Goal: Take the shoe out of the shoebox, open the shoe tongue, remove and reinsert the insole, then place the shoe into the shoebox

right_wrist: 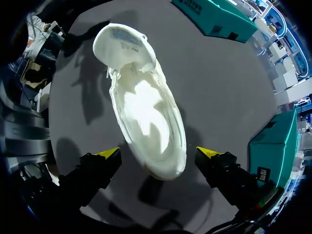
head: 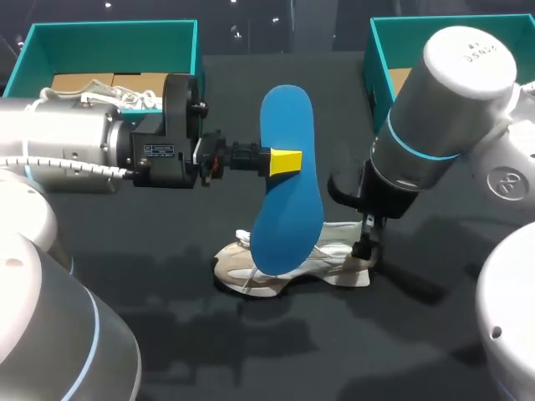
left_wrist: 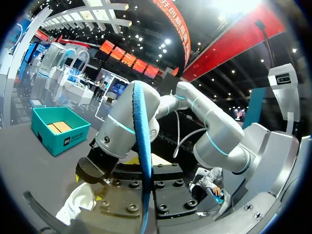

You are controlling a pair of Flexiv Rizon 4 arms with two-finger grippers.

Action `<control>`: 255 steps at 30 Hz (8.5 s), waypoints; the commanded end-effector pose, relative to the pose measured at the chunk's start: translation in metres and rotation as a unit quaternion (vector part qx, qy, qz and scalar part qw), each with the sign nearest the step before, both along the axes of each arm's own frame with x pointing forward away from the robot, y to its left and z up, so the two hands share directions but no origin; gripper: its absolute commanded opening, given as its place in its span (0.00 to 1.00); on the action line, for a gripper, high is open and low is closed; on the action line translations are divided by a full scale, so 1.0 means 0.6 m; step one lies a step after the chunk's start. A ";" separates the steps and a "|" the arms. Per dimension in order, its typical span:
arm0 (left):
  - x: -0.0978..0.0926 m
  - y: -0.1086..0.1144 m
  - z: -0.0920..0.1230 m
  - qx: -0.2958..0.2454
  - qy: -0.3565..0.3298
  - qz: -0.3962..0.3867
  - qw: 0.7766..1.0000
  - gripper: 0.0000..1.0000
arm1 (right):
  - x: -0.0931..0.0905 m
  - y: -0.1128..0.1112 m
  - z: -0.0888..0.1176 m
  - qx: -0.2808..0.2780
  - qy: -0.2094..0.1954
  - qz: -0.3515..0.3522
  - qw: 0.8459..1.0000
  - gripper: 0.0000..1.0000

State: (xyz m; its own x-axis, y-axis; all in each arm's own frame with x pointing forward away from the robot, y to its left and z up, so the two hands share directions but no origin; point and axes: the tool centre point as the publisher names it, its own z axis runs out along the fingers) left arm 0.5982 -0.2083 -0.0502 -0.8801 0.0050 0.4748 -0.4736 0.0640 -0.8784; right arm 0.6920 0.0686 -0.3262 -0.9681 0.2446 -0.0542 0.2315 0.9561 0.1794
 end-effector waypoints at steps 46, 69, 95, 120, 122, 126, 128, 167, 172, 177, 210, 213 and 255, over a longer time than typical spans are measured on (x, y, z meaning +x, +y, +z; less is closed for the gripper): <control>-0.001 -0.002 -0.002 -0.001 0.000 0.001 1.000 0.00 | 0.057 0.100 -0.092 -0.080 0.034 0.059 0.994 0.00; -0.001 -0.002 -0.002 -0.001 0.000 0.001 1.000 0.00 | 0.030 0.087 -0.010 -0.093 0.058 -0.194 0.975 0.00; -0.001 -0.002 -0.002 -0.001 0.000 0.001 1.000 0.00 | -0.026 0.086 0.026 -0.044 0.066 -0.490 0.868 0.00; -0.001 -0.002 -0.002 -0.001 0.000 0.001 1.000 0.00 | -0.036 0.098 -0.028 -0.001 0.086 -0.565 0.820 0.00; -0.001 -0.002 -0.002 -0.001 0.000 0.001 1.000 0.00 | -0.035 0.099 -0.035 -0.002 0.091 -0.569 0.817 0.00; -0.001 -0.002 -0.002 -0.001 0.000 0.001 1.000 0.00 | -0.034 0.103 -0.047 -0.003 0.098 -0.575 0.812 0.00; -0.001 -0.002 -0.002 -0.001 0.000 0.001 1.000 0.00 | -0.034 0.105 -0.053 -0.003 0.102 -0.578 0.810 0.00; -0.001 -0.002 -0.002 -0.001 0.000 0.001 1.000 0.00 | -0.028 0.065 0.008 0.050 0.183 -0.568 0.801 1.00; -0.001 -0.002 -0.002 -0.001 0.000 0.001 1.000 0.00 | -0.028 0.065 0.008 0.050 0.183 -0.568 0.801 1.00; -0.001 -0.002 -0.002 -0.001 0.000 0.001 1.000 0.00 | -0.023 0.062 0.018 0.093 0.206 -0.556 0.800 1.00; 0.082 0.025 0.004 0.007 -0.491 -0.022 0.871 0.00 | 0.035 0.006 0.185 0.292 0.431 -0.513 0.682 1.00; 0.082 0.025 0.004 0.007 -0.491 -0.022 0.871 0.00 | 0.039 0.009 0.200 0.308 0.435 -0.506 0.678 1.00; 0.129 -0.013 -0.111 -0.006 -0.789 -0.035 0.613 0.00 | 0.078 0.016 0.272 0.402 0.492 -0.493 0.595 1.00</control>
